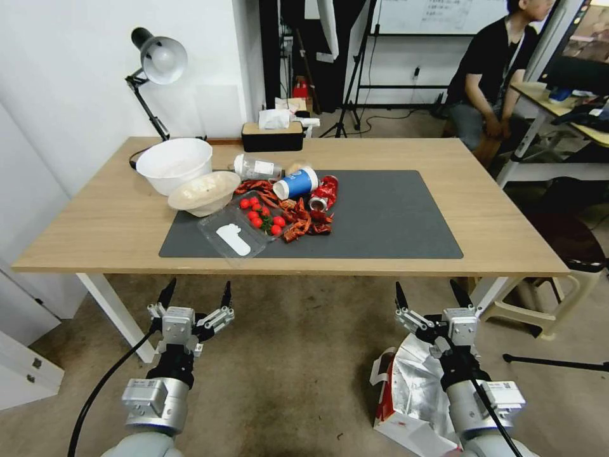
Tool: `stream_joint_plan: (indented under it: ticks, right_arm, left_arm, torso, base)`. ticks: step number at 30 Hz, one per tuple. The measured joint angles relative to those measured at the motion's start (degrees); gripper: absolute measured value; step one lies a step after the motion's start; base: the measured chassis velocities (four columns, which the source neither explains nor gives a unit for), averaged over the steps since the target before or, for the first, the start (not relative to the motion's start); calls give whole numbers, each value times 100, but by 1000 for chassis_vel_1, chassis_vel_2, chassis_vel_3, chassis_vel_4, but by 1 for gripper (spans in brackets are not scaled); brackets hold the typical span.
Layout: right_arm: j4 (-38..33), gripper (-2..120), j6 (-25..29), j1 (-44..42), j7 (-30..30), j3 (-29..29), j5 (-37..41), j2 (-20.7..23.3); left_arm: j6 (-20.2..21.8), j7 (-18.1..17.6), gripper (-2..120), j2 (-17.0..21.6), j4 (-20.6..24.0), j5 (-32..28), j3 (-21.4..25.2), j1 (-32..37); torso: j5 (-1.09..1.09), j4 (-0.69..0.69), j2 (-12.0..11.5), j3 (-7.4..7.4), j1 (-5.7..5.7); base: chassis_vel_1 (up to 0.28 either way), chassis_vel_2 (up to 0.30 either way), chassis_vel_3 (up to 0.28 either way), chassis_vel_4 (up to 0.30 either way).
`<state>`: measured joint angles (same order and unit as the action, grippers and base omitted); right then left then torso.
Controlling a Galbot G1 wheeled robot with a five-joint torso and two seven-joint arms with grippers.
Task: Pick up the food delivery bag from the floor and place it on the table.
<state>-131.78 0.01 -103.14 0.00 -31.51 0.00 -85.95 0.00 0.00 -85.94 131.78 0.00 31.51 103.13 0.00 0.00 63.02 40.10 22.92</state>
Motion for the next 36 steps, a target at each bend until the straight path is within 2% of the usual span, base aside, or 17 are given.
stream_joint_plan:
  ticks: [13,16,20,21,24,25,27,28,29,31,32,33,36]
  right_arm:
    - [0,100,-8,0,0,-3,5,1]
    - [-66,100,-144,-29,-33,-61,88,12]
    - [-518,100,-942,-197,-271,-388,544,91]
    - [-518,100,-942,-197,-271,-388,544,91]
    - [-897,100,-1624,-342,-477,-664,932,155]
    - [-897,100,-1624,-342,-477,-664,932,155]
    - [-1096,100,-1926,-401,-597,-842,1187,186]
    - [-1151,100,-1965,-401,-635,-922,1302,190]
    - [-1151,100,-1965,-401,-635,-922,1302,190]
    - [-1168,100,-1980,-406,-646,-952,1335,190]
    - [-1169,100,-1980,-409,-646,-953,1335,186]
    - [-1169,100,-1980,-415,-646,-954,1323,181]
    - [-1169,100,-1976,-420,-646,-953,1299,177]
  left_arm:
    - [7,-10,100,4,2,-10,-5,-1]
    - [165,-136,100,54,69,-152,-60,-13]
    - [913,-718,100,290,399,-807,-341,-81]
    - [913,-718,100,290,399,-807,-341,-81]
    - [1516,-1189,100,482,661,-1335,-561,-137]
    - [1516,-1189,100,482,661,-1335,-561,-137]
    - [1908,-1491,100,604,829,-1676,-705,-172]
    - [2149,-1680,100,678,936,-1885,-795,-195]
    - [2149,-1680,100,678,936,-1885,-795,-195]
    - [2532,-1978,100,800,1099,-2221,-937,-231]
    - [2520,-2122,100,883,1139,-2378,-1031,-228]
    - [2213,-2215,100,982,1153,-2480,-1138,-152]
    - [2049,-2266,100,1042,1173,-2527,-1192,-82]
  torso:
    - [0,0,0,0,0]
    - [1,1,0,0,0]
    - [0,0,0,0,0]
    - [0,0,0,0,0]
    - [0,0,0,0,0]
    - [0,0,0,0,0]
    - [-2,0,0,0,0]
    - [-2,0,0,0,0]
    - [-2,0,0,0,0]
    - [1,0,0,0,0]
    - [-1,0,0,0,0]
    - [0,-1,0,0,0]
    - [1,1,0,0,0]
  base:
    - [0,0,0,0]
    - [0,0,0,0]
    - [0,0,0,0]
    - [0,0,0,0]
    - [0,0,0,0]
    - [0,0,0,0]
    - [0,0,0,0]
    - [0,0,0,0]
    - [0,0,0,0]
    - [0,0,0,0]
    - [0,0,0,0]
    - [0,0,0,0]
    - [0,0,0,0]
